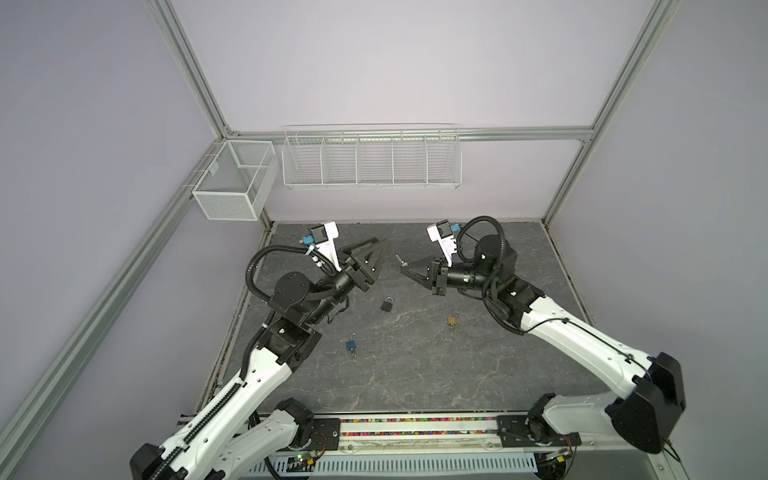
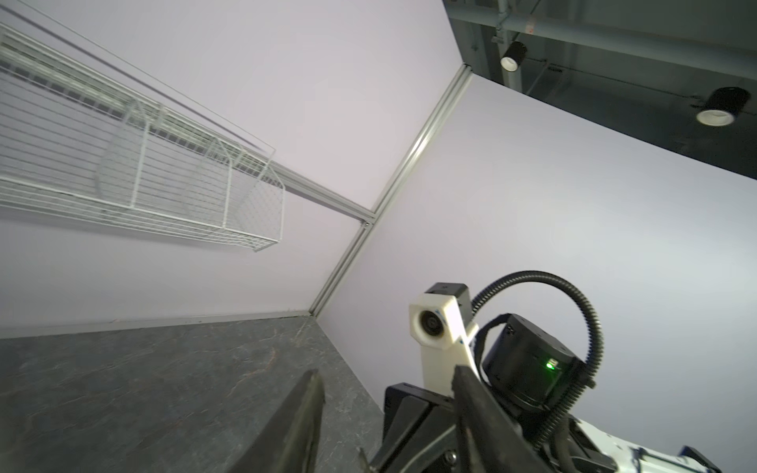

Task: Unlock with the key
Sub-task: 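Lower the left gripper and grasp the black padlock while the right holds the key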

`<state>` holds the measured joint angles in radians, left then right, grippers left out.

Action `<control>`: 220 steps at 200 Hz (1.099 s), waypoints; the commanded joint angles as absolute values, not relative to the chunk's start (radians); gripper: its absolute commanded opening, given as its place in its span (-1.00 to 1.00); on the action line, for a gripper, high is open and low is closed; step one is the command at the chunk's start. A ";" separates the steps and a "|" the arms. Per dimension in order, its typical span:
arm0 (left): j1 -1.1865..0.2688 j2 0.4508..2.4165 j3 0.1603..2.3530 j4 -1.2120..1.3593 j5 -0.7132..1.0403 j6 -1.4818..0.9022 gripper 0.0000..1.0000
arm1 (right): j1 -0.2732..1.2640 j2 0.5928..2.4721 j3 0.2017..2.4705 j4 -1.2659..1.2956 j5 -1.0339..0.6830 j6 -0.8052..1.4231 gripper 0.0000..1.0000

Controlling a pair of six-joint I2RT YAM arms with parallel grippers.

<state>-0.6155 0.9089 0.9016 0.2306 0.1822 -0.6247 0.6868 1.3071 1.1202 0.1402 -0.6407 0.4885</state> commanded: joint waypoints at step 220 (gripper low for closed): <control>-0.620 1.910 1.341 -0.624 0.081 -0.242 0.19 | 0.692 1.370 0.900 -0.243 -0.337 0.334 -0.87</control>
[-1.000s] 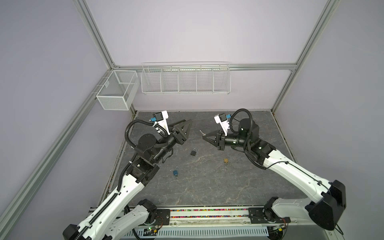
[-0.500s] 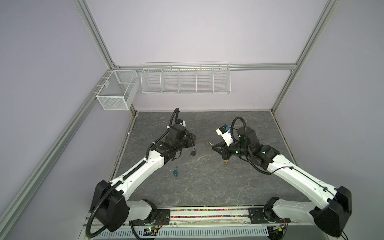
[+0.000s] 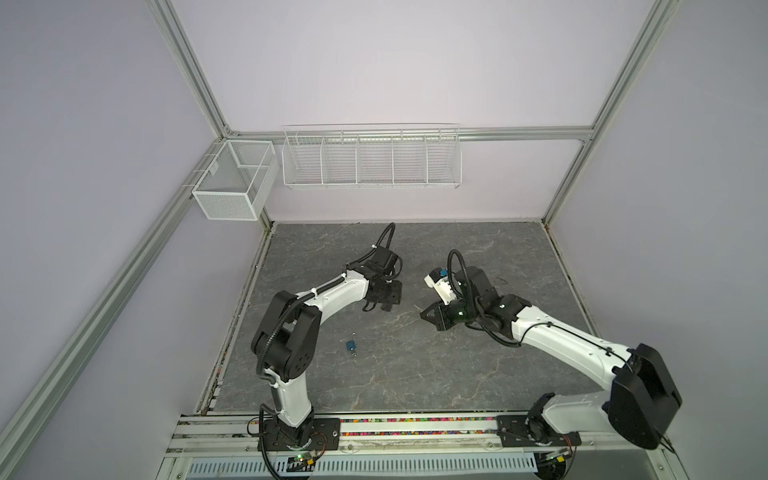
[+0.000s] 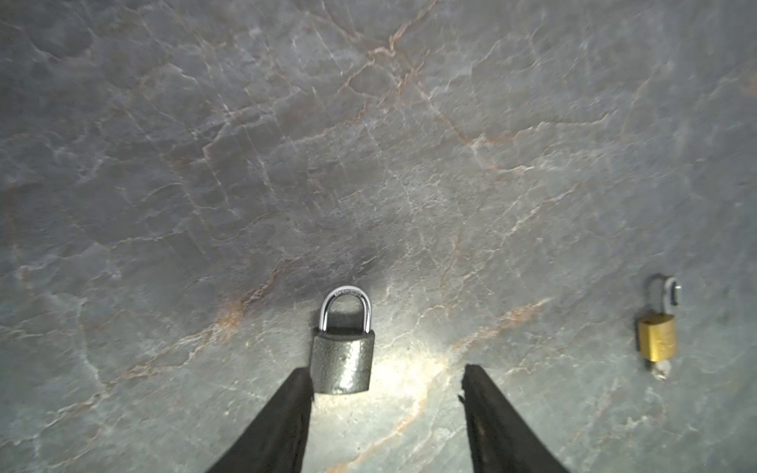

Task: Unlock with the key
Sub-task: 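Lower the left gripper and grasp the black padlock while the right holds the key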

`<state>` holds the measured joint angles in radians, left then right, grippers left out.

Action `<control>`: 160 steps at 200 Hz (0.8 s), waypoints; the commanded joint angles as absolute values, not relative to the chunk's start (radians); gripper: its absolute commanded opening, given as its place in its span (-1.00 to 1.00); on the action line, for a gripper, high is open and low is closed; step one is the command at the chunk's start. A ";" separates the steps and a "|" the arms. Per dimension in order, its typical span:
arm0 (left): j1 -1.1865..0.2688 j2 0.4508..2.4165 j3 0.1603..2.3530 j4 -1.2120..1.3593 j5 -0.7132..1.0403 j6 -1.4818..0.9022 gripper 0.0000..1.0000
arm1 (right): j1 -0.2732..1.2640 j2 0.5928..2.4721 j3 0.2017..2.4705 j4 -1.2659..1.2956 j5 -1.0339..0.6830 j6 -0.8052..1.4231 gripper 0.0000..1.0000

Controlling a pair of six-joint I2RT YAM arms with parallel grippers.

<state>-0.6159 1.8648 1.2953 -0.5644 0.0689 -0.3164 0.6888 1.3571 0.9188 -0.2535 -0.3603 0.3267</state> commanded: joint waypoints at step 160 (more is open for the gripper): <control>-0.665 1.996 1.417 -0.728 -0.012 -0.274 0.10 | 0.691 1.370 0.890 -0.242 -0.345 0.339 -0.87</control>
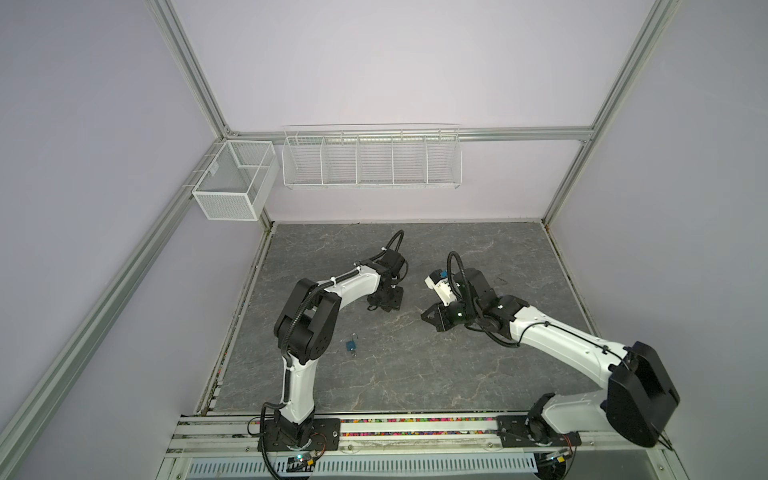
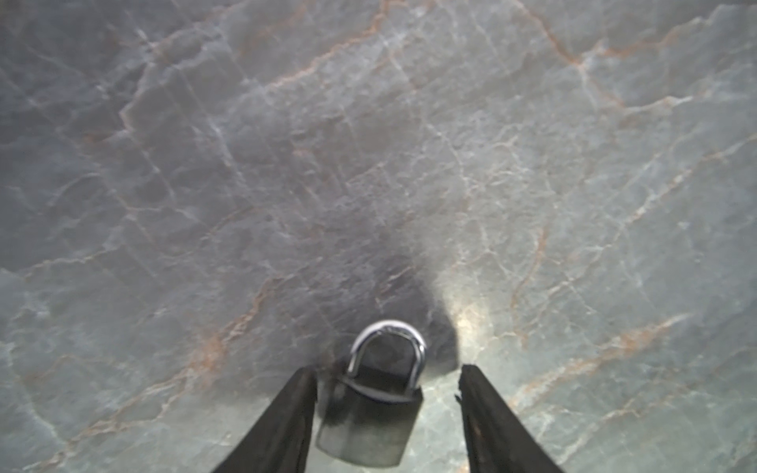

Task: Unlock with the key
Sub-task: 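Lower the left gripper and grasp the black padlock while the right holds the key, then lift the black padlock with the left gripper while the right brings the key closer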

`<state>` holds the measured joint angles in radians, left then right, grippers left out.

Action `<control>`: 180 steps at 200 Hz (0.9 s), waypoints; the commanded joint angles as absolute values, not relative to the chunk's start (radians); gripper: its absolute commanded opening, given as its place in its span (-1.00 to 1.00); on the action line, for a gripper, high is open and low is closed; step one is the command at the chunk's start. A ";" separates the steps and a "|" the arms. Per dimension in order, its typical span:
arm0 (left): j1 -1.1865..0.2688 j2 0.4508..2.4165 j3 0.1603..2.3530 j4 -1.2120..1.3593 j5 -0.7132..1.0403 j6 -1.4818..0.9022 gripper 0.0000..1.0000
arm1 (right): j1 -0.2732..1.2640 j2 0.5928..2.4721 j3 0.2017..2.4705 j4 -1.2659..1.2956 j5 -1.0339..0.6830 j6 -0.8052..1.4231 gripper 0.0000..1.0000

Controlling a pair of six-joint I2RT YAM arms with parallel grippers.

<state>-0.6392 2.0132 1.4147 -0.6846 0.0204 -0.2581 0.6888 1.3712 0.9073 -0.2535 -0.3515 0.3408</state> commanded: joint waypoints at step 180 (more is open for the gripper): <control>-0.699 2.111 1.529 -0.850 -0.153 -0.471 -0.19 | 0.691 1.350 0.886 -0.257 -0.334 0.314 -0.87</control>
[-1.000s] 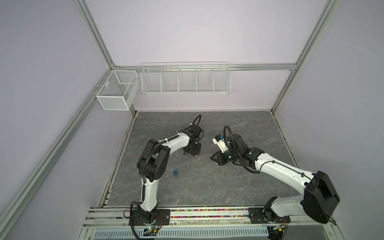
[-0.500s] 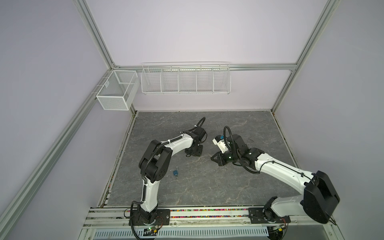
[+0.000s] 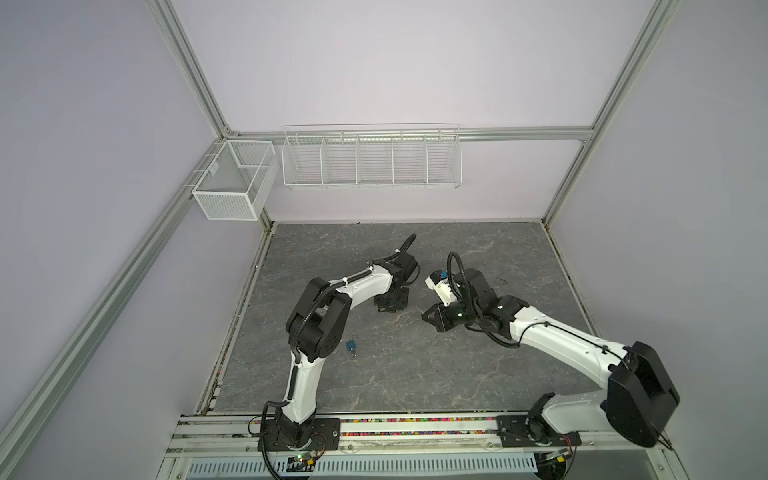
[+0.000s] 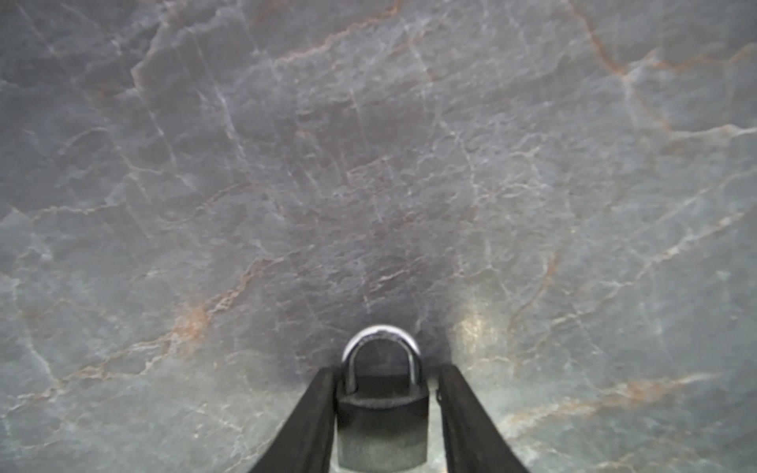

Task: Unlock with the key
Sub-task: 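Lift the black padlock with the left gripper while the right brings the key closer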

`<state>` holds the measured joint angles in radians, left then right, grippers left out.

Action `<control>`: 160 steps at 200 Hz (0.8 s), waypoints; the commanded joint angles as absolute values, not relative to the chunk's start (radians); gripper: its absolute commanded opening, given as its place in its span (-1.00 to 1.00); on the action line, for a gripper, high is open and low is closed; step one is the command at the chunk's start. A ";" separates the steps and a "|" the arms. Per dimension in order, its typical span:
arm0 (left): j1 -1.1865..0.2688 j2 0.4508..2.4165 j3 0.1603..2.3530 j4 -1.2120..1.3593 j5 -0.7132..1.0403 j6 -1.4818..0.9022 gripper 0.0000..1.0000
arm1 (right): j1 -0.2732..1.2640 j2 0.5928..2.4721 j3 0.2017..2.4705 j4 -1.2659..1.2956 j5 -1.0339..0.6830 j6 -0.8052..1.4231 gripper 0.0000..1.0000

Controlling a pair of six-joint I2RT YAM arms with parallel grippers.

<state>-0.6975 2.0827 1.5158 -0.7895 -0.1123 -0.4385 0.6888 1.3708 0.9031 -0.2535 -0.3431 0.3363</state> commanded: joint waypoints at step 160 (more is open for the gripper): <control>-0.681 1.719 1.313 -0.568 -0.024 -0.969 -0.97 | 0.856 1.417 0.927 -0.177 -0.096 0.592 -0.87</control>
